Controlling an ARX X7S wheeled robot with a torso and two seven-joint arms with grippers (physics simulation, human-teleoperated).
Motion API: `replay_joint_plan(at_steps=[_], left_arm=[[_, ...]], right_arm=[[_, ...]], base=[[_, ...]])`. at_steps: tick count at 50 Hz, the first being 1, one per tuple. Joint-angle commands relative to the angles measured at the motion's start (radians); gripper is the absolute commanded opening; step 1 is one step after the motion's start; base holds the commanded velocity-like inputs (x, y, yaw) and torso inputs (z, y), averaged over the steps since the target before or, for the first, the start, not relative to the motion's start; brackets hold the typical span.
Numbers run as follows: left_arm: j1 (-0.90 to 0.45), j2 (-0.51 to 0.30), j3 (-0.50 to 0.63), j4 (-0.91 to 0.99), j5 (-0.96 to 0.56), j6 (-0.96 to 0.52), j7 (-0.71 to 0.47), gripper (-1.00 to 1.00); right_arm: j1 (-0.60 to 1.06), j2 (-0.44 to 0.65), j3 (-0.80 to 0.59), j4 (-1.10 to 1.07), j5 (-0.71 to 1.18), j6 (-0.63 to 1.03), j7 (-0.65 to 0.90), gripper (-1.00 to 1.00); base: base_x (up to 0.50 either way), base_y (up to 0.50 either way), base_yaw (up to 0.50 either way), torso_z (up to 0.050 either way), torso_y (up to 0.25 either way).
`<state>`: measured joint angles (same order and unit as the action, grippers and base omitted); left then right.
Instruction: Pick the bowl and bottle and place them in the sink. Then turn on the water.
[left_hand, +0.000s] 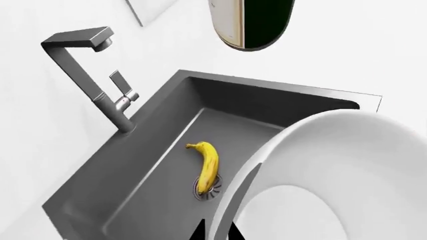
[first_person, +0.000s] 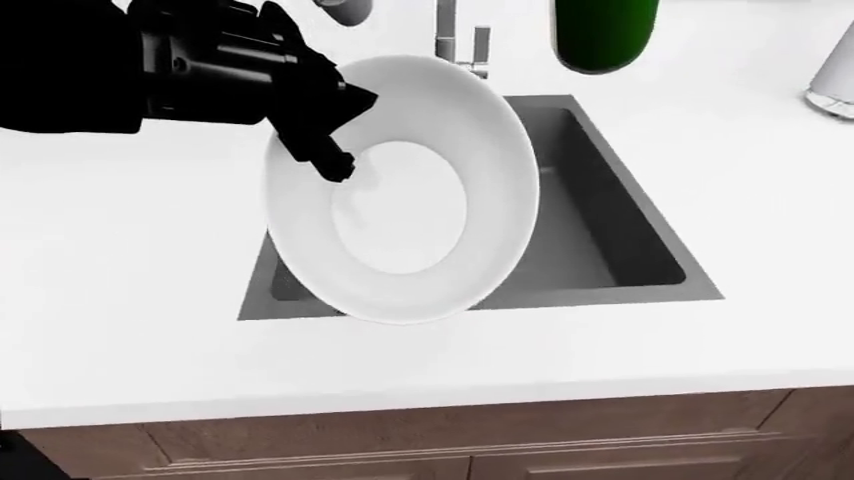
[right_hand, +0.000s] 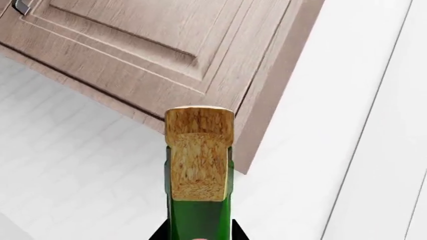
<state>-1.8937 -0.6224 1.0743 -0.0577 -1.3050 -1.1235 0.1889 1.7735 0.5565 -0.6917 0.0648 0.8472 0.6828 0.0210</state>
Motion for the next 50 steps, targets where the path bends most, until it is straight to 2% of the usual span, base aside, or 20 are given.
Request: replay_joint_plan(at_steps=[1,14,50], left_arm=[[-0.003,-0.002,-0.006,-0.004,0.007,0.005,-0.002,-1.0],[0.002,-0.002,-0.003,0.001,0.013,0.012,-0.004,-1.0],[0.043,-0.031,0.01,-0.005,0.031,0.027,-0.021,-1.0]], right_arm=[[0.0,-0.007,0.021,0.003,-0.012,-0.008,-0.012,-1.0],[-0.014,-0.009,0.006,-0.007,-0.004,-0.014,-0.052,-1.0],[-0.007,-0.029,0.018,-0.007,-0.008,-0.03,-0.032,-1.0]], base=[[0.45,0.21,0.0,0.0,0.0],[0.43,0.18,0.0,0.0,0.002],[0.0,0.01,0.0,0.0,0.001]])
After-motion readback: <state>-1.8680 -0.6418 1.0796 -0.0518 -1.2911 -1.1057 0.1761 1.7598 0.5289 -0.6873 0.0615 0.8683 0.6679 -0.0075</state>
